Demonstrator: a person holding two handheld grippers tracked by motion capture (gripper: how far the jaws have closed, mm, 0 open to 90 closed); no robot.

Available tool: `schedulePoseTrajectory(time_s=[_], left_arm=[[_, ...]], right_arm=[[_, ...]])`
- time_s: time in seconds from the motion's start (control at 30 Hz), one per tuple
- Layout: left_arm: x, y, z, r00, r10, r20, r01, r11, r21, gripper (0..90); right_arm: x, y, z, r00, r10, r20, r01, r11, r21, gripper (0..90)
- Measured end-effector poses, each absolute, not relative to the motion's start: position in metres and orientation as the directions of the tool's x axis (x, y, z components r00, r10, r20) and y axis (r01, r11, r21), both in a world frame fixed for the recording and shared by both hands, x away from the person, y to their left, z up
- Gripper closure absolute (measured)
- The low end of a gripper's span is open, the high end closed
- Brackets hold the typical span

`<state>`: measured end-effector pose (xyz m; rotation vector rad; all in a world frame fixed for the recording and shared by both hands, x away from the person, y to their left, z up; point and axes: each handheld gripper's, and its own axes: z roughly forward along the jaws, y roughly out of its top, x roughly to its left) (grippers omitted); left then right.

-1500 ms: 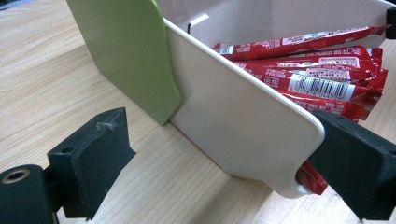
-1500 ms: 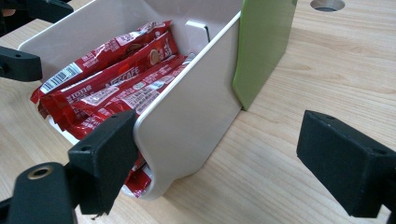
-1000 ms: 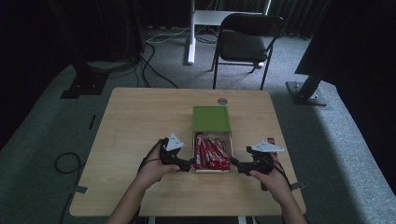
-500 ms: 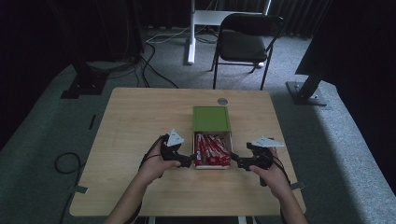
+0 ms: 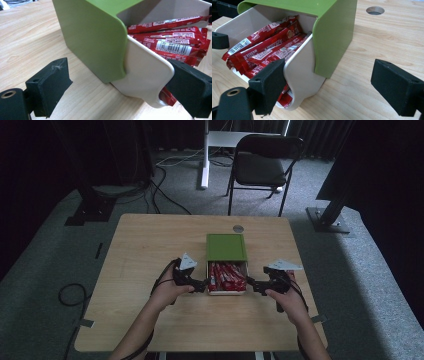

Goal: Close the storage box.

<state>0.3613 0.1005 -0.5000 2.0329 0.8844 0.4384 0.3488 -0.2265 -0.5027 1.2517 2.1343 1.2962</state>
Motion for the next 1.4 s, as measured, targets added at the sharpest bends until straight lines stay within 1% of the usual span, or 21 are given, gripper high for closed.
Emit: schedulePoseTrajectory(time_s=[0.4,0.5,0.8,1.1,1.4], left_arm=[[0.375,0.099,-0.5,0.674,0.738,-0.006,0.428,-0.384,0.818,8.2],[0.379,0.099,-0.5,0.669,0.743,-0.004,0.429,-0.381,0.819,6.2],[0.388,0.098,-0.501,0.664,0.747,0.007,0.423,-0.384,0.821,6.2],[0.395,0.098,-0.5,0.662,0.75,0.012,0.422,-0.386,0.82,7.7],[0.4,0.097,-0.5,0.65,0.76,0.017,0.424,-0.381,0.822,7.6]], right_arm=[[0.362,-0.225,-0.503,-0.534,0.833,0.149,0.512,0.178,0.84,12.4],[0.365,-0.224,-0.503,-0.532,0.834,0.146,0.512,0.179,0.84,12.3],[0.375,-0.222,-0.503,-0.521,0.842,0.142,0.51,0.174,0.843,12.0],[0.384,-0.218,-0.501,-0.511,0.853,0.107,0.503,0.196,0.842,12.0],[0.389,-0.218,-0.502,-0.498,0.859,0.12,0.51,0.178,0.841,11.2]])
